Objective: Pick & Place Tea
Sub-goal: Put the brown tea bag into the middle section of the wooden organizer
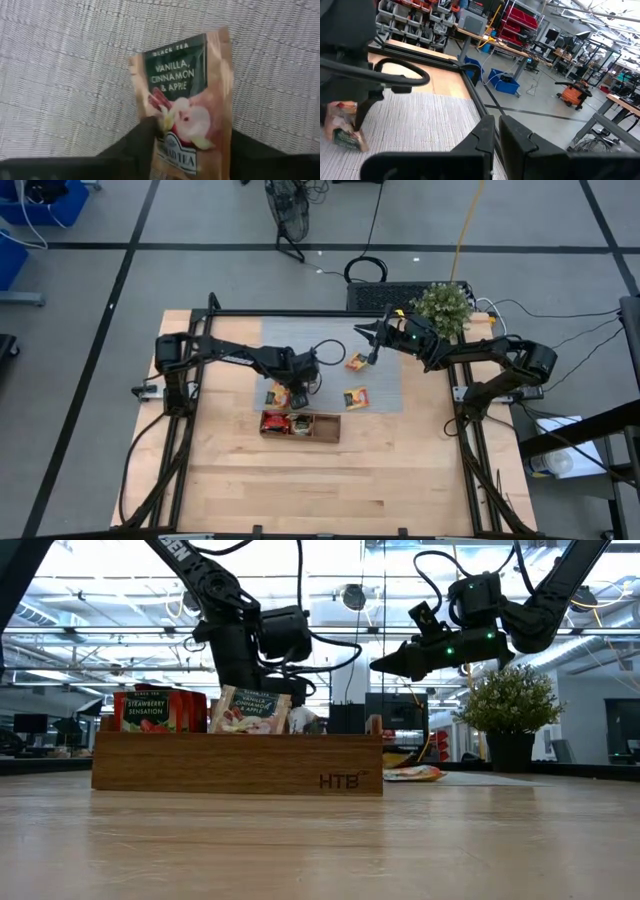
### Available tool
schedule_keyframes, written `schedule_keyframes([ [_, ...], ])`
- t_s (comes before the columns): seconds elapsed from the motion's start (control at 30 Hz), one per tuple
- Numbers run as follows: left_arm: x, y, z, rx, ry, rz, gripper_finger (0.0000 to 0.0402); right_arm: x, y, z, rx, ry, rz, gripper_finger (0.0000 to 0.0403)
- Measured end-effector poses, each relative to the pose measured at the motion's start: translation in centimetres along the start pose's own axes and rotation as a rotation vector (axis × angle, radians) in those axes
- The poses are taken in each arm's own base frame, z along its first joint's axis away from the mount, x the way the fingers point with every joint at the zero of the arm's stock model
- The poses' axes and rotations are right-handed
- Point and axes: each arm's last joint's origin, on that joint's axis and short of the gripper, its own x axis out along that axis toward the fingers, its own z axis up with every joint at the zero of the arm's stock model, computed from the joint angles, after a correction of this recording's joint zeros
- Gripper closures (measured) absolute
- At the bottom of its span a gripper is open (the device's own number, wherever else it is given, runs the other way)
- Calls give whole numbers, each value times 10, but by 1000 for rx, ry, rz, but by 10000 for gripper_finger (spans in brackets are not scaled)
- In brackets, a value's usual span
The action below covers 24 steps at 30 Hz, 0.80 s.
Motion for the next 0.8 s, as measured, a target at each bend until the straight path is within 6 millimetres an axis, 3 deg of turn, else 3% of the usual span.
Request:
schedule_keyframes([
  [0.27, -45, -6, 6, 110, -134, 35, 386, 0, 0, 0, 0, 0, 0, 385],
  [0.4, -74, -10, 7, 191, -226, 134, 379, 1, 2, 3, 22, -27, 7, 385],
  [0.53, -95, -16, 8, 312, -301, 212, 389, 1, 13, 13, 70, -140, 189, 385],
  [0.8, -128, -12, 18, 421, -593, 99, 393, 6, 35, 19, 98, -232, 289, 361],
])
